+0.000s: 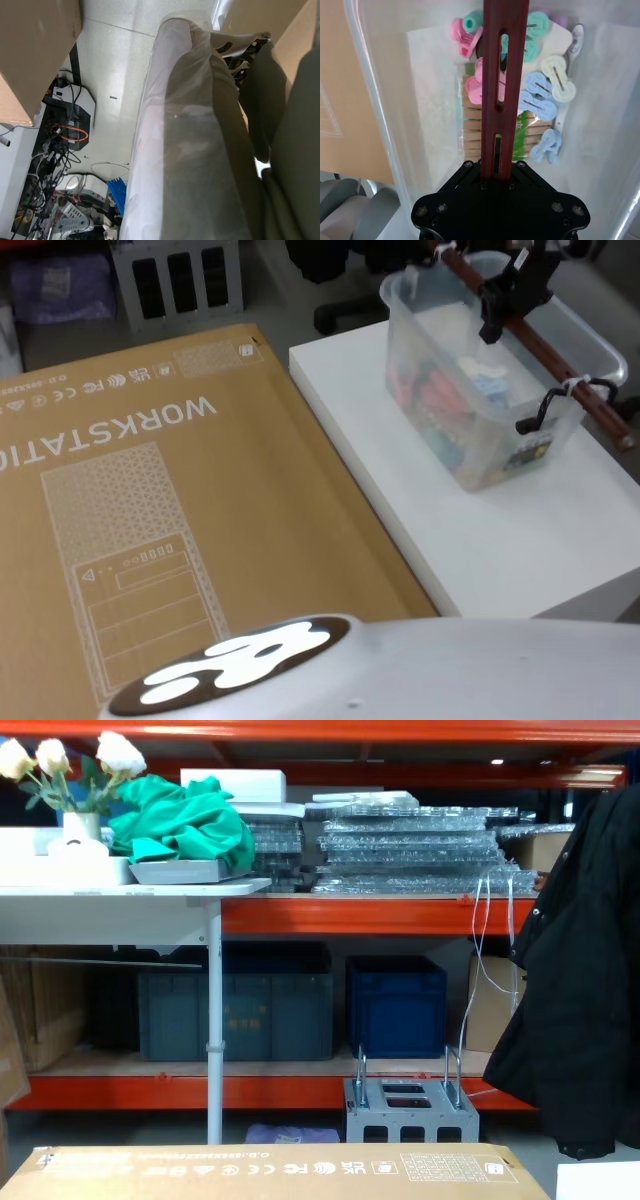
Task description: Use one hand to grasp the basket and place it at the designated location.
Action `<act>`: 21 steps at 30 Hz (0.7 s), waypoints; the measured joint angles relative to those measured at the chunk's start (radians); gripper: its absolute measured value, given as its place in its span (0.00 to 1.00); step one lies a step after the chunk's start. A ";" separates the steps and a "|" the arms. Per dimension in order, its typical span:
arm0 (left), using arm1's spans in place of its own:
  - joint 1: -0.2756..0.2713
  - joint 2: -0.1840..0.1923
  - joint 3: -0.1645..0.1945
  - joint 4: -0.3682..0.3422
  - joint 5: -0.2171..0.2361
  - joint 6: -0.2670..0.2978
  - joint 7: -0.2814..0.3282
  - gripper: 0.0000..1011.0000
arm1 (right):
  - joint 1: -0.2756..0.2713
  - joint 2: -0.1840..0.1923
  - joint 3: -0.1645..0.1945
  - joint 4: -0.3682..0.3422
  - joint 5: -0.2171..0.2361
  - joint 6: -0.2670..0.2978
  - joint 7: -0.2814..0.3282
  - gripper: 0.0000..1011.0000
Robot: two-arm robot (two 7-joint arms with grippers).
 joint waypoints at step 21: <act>0.000 0.000 0.000 0.000 0.000 0.000 0.000 0.00 | -0.010 -0.031 0.027 0.036 -0.034 -0.014 0.010 0.02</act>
